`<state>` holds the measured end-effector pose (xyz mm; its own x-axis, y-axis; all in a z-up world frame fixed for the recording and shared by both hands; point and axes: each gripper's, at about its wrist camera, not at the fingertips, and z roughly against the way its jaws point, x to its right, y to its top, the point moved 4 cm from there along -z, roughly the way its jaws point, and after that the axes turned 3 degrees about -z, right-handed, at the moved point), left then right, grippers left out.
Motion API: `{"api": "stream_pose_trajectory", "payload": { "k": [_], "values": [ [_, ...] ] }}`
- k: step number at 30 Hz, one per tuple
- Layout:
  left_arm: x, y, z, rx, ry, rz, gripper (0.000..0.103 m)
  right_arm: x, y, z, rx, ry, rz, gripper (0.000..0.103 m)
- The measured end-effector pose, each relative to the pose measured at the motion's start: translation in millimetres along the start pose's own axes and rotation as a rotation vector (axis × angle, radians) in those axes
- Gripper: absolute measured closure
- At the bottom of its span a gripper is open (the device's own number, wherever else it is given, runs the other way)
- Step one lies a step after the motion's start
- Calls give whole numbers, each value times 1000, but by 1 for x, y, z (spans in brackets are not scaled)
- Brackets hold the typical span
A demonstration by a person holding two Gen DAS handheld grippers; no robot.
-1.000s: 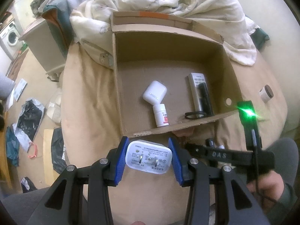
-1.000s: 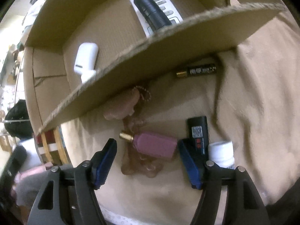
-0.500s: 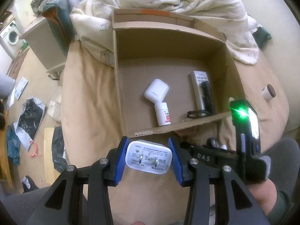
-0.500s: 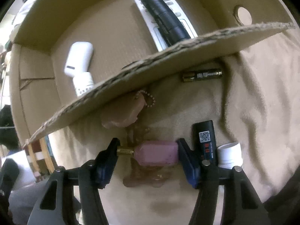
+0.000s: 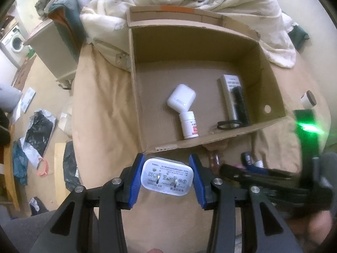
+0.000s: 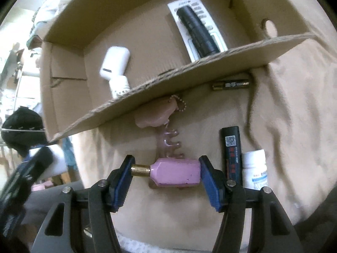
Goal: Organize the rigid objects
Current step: 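Carry the charger with the left tool while the right tool carries the pink cylinder into the box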
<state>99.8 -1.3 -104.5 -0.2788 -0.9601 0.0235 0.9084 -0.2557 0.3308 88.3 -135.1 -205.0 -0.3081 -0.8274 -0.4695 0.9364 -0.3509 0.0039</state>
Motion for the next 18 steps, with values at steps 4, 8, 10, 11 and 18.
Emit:
{"api": "stream_pose_trajectory", "payload": {
  "k": [4,8,10,11,18],
  "values": [
    [-2,0,-3,-5,13,2,64,6,-9,18,18,39,23,37],
    [-3,-2,-3,-1,32,0,64,8,-3,41,47,81,49,37],
    [-3,-3,-2,4,39,-7,64,9,-2,51,65,95,66,37],
    [-3,-3,-1,9,44,-8,64,8,1,55,76,96,78,37],
    [-10,7,13,68,87,12,64,9,14,84,131,97,152,37]
  ]
}}
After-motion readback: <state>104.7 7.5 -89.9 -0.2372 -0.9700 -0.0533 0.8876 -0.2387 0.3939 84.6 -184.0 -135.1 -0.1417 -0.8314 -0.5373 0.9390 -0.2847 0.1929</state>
